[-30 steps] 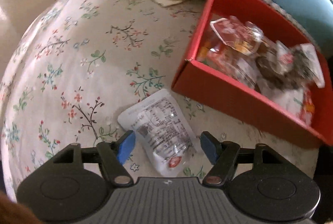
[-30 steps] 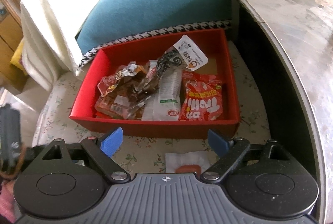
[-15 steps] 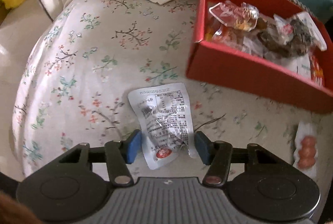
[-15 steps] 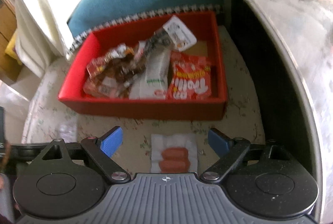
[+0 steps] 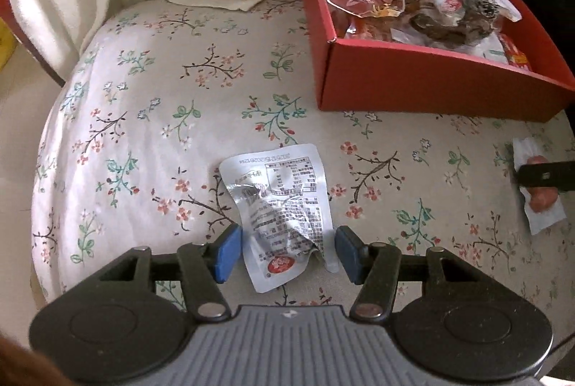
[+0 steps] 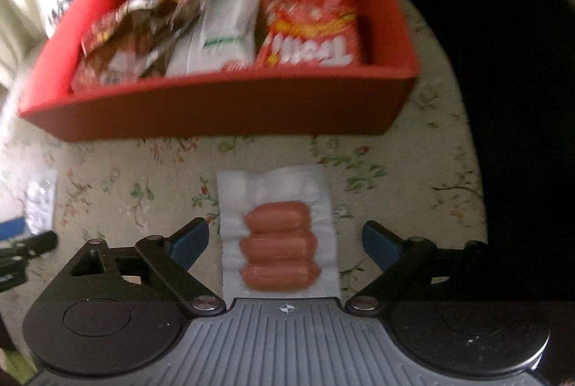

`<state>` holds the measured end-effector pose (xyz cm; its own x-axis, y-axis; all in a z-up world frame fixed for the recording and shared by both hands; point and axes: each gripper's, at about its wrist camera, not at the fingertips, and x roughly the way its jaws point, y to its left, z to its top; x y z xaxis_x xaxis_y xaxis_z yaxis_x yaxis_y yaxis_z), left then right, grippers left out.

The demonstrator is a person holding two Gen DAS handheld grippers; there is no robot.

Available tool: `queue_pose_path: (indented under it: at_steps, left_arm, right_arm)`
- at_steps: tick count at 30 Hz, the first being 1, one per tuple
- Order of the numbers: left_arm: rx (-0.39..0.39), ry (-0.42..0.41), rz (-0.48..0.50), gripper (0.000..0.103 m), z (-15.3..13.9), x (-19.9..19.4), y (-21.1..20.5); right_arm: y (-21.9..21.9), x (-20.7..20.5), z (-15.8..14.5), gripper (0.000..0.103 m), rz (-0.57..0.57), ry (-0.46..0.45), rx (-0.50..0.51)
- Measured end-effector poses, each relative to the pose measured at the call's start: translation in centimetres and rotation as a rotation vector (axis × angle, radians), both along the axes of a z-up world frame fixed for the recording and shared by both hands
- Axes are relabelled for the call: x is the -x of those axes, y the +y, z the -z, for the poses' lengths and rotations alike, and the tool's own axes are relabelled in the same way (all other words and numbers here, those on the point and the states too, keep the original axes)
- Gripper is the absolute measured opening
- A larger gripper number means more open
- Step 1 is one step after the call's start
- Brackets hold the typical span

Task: Organize snacks
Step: 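Move the left tool to the clear printed packet while the right tool reaches the sausage packet, then grasp the clear printed packet with the left tool while the right tool grasps the sausage packet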

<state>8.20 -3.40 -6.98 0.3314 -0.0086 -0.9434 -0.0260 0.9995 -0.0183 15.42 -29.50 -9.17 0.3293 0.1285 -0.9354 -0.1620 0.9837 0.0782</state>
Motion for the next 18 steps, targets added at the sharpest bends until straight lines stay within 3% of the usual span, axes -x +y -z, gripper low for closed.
queue_pose_path:
  at_steps: [3,8,11,13,18]
  left_arm:
    - [-0.002,-0.005,0.023,0.05,0.1,0.0,0.0]
    - [-0.007,-0.022,0.054,0.059,0.3,-0.1,0.1]
    - [-0.04,-0.041,0.09,0.079,0.7,0.2,-0.5]
    - [-0.056,-0.043,0.059,0.096,1.1,0.1,-0.2]
    - [-0.042,-0.024,0.037,0.095,1.3,-0.1,0.5]
  right_arm:
    - [1.3,0.8,0.6,0.103,-0.026,-0.036,0.074]
    - [0.1,1.2,0.7,0.103,0.004,-0.042,0.065]
    - [0.0,1.3,0.7,0.103,-0.006,-0.042,0.069]
    - [-0.1,1.4,0.8,0.103,-0.006,-0.046,0.067]
    - [-0.1,2.4,0.9,0.103,-0.004,-0.071,0.07]
